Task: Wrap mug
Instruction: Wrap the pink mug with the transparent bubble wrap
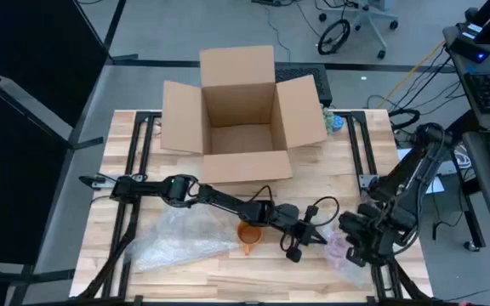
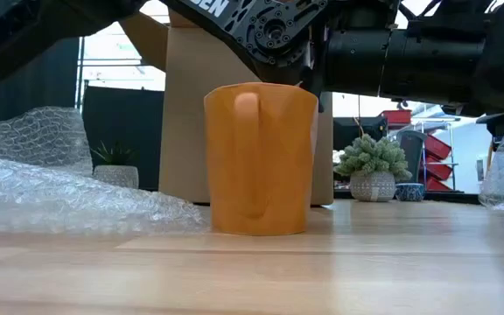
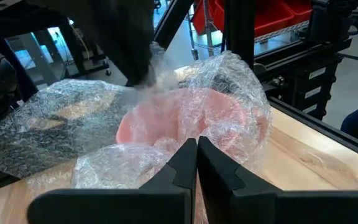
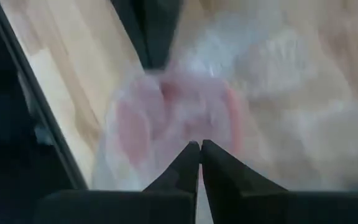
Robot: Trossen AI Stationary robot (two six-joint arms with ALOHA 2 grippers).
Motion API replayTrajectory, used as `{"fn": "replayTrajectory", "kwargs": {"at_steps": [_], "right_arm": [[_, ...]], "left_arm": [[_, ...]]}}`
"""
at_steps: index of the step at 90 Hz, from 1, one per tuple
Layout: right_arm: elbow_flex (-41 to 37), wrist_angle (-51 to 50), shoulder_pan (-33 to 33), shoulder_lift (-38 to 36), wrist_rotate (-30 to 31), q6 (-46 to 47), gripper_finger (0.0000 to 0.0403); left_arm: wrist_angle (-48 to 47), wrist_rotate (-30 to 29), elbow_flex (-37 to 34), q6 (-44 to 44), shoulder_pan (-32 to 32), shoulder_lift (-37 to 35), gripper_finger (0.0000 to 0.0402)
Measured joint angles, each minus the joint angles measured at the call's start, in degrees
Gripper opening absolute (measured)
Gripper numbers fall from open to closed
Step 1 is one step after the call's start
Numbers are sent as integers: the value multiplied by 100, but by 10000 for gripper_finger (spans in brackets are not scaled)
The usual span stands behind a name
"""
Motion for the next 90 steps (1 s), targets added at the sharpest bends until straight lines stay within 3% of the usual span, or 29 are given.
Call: {"fn": "replayTrajectory", "kwargs": {"at_steps": [26,58,74,90], "right_arm": [[0,21,-250,997,-275,-493,4],[11,627,-1144,2049,-901,-2085,1],[10,671,-1214,2056,-920,-2240,0],[-4,487,-1083,1493,-894,-1705,0]], "left_arm": [[0,2,0,-1,0,0,0],[-36,41,-7,-44,9,2,0],[-76,66,-15,-44,15,2,0],[-31,20,10,11,26,2,0]]}}
